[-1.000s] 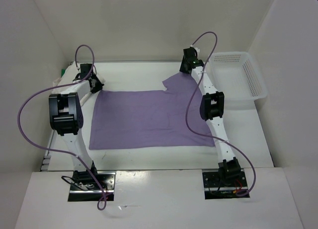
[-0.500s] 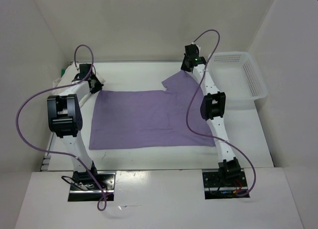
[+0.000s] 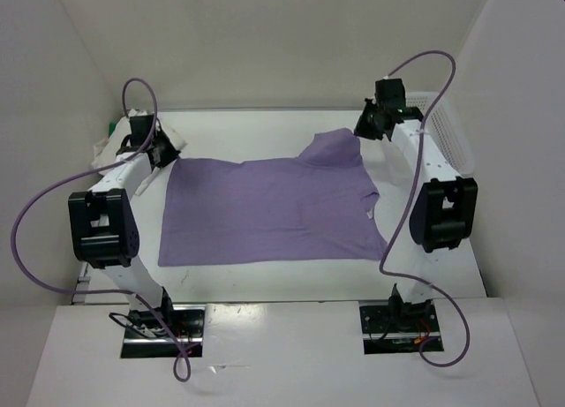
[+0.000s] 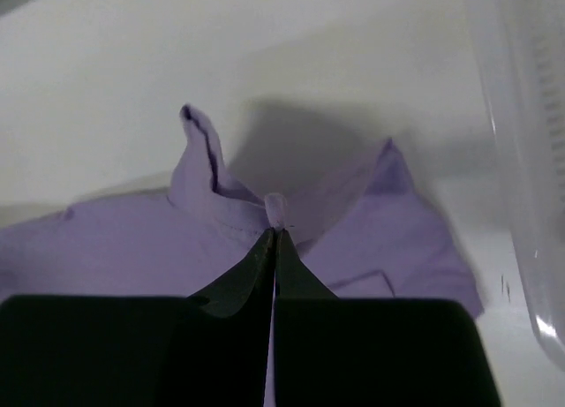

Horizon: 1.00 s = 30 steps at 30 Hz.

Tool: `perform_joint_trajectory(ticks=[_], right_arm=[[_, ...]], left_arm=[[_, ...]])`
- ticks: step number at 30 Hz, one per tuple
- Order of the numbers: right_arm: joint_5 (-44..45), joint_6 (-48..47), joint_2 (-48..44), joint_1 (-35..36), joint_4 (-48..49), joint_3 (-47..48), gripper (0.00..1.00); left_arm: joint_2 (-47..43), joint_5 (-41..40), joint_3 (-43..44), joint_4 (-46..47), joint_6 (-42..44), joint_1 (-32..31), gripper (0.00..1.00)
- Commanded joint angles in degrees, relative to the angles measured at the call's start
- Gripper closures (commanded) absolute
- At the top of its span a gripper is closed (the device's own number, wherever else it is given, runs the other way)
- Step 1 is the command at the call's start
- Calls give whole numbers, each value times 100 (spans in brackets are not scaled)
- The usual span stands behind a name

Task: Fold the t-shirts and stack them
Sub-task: Fold the other side of the tshirt into a rectangle

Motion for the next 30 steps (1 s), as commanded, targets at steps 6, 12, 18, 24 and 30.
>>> perform_joint_trajectory(ticks=[6,12,18,24,30], right_arm=[[-66,204,-1869,75,295,-2135,100],[-172,328,-2906,75,-3,-3260,100],[-224,389,-3346,22,-582,-3885,100],[-558,617,-3944,-180,-1066,-4272,97],[-690,618,-4164,-180,-1541,-4378,96]], left_arm=[[-830,612,-748,-25,154,291,100],[-1516,612,-1451,-175,154,484,100],[-1656,796,-1750,-378,40,809,100],[-1947,849,-2032,-580,40,941,100],[-2053,823,-2216,-773,40,994,99]])
